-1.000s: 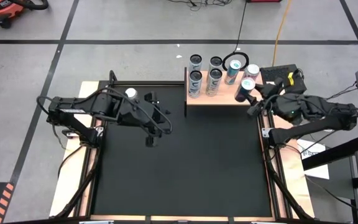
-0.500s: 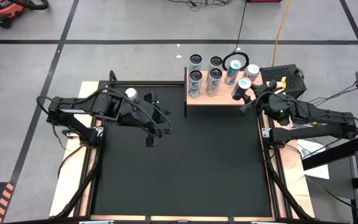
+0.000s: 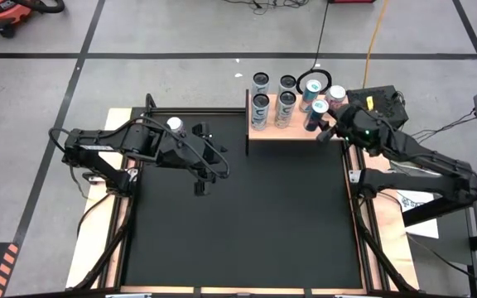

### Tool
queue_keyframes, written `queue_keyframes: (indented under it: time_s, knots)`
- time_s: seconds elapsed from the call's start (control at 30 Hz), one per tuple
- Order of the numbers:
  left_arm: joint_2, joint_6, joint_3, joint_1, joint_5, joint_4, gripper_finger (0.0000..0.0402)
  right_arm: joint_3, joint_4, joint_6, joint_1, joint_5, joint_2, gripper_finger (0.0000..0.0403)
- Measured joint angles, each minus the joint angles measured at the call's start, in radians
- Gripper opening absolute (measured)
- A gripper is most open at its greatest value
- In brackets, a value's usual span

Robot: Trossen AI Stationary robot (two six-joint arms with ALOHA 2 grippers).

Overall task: Place canned beverage on shelf
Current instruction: Put the blue soda can on the shelf aligned with the other blue soda can

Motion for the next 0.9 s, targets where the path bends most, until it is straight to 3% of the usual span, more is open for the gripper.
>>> queue_keyframes:
  time_s: [0.57, 0.9]
  knots:
    - [0.0, 0.0, 0.0, 0.0, 0.0, -0.023, 0.0283, 0.0, 0.008, -0.061, -0.201, -0.221, 0.117, 0.0162]
    - [0.0, 0.0, 0.0, 0.0, 0.0, -0.023, 0.0283, -0.073, 0.13, -0.05, -0.241, -0.228, 0.129, 0.0162]
